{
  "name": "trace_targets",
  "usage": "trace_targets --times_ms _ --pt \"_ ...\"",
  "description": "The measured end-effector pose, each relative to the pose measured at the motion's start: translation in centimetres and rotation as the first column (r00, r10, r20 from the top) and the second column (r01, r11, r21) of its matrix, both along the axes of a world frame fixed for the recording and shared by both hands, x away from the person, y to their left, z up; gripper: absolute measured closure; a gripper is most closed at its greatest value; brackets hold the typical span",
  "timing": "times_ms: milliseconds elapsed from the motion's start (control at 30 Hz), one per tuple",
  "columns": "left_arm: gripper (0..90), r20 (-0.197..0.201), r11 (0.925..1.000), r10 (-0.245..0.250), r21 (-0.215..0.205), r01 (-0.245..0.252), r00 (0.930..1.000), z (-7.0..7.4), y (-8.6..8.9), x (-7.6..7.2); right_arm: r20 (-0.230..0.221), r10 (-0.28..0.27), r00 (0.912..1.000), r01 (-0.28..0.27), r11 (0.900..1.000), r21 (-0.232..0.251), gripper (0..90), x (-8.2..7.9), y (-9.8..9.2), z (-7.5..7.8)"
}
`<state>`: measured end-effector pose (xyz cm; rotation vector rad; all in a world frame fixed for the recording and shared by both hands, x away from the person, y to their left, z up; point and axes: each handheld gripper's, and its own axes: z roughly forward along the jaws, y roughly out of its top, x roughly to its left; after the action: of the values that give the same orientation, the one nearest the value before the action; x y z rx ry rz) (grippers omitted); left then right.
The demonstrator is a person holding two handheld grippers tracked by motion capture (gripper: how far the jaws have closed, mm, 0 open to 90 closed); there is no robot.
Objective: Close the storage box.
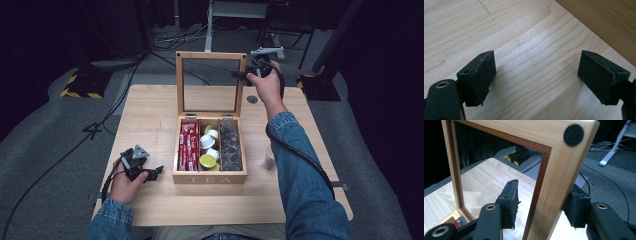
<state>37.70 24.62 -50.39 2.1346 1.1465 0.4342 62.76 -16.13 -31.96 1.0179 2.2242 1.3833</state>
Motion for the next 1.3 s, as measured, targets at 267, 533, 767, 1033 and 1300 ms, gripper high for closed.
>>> trace_targets --times_ms 267,533,767,1033,1300 --pt "15.4 -0.001 1.0 -0.004 0.0 0.004 1.0 0.0 0.0 0.0 0.005 0.026 0.9996 -0.026 1.0 0.002 49.8 -0.8 -0.3 0.7" --pt "15.4 -0.003 1.0 0.0 -0.002 0.0 1.0 0.0 0.0 0.0 0.031 0.077 0.9965 -0.077 0.997 -0.008 49.7 -2.5 -0.7 2.2" --pt "15.4 -0.002 1.0 -0.004 0.003 0.004 1.0 0.0 0.0 0.1 0.063 0.12 0.9907 -0.12 0.993 -0.009 49.7 -4.2 -1.2 3.6" --pt "15.4 -0.002 1.0 -0.005 0.003 0.005 1.0 0.0 0.0 0.1 0.074 0.164 0.9836 -0.164 0.986 -0.015 50.5 -6.3 -1.7 4.0" --pt "15.3 -0.003 1.0 -0.005 -0.001 0.005 1.0 0.0 0.1 0.2 0.069 0.195 0.9783 -0.192 0.98 -0.051 55.2 -9.0 -1.7 4.5"
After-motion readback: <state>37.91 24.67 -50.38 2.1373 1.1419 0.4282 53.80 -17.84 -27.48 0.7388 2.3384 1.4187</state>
